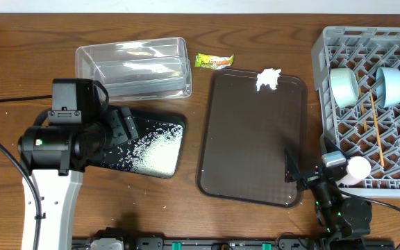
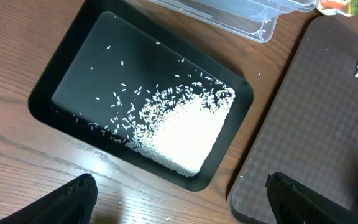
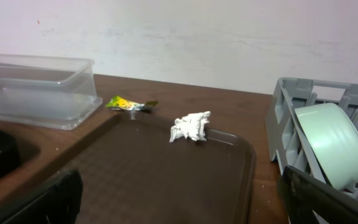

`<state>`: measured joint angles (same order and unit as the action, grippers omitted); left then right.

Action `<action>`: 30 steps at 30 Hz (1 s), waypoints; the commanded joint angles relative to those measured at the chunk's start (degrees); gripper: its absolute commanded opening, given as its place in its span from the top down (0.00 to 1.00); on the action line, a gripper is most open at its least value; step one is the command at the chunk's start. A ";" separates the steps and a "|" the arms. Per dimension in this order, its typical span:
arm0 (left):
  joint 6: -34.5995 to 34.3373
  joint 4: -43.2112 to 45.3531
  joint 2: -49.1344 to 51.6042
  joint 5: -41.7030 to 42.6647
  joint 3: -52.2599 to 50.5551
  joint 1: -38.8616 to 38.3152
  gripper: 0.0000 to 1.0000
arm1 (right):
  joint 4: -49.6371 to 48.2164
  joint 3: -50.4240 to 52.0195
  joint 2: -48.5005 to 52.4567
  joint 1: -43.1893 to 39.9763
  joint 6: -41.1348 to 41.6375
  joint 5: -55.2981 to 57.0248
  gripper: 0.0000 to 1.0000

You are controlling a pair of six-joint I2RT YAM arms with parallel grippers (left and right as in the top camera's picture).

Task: Sort waste into correct bins and load items into the dishwasher rack
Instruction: 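Reach the left gripper to the yellow-green snack wrapper and grasp it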

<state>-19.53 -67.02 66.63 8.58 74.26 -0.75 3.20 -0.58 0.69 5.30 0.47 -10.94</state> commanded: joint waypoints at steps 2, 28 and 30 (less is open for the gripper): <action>-0.68 0.07 0.02 -0.35 0.11 0.26 0.11 | -0.04 0.28 -0.39 -0.42 0.76 -0.48 0.01; 20.83 37.90 43.43 0.76 18.23 -23.12 0.22 | -0.04 0.28 -0.39 -0.42 0.79 -0.48 0.01; 21.29 43.04 46.95 0.76 18.71 -23.39 0.22 | -0.04 0.28 -0.39 -0.42 0.76 -0.48 0.01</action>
<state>-1.52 -26.87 110.15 10.35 90.78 -23.86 3.18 -0.56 0.69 5.30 0.47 -10.96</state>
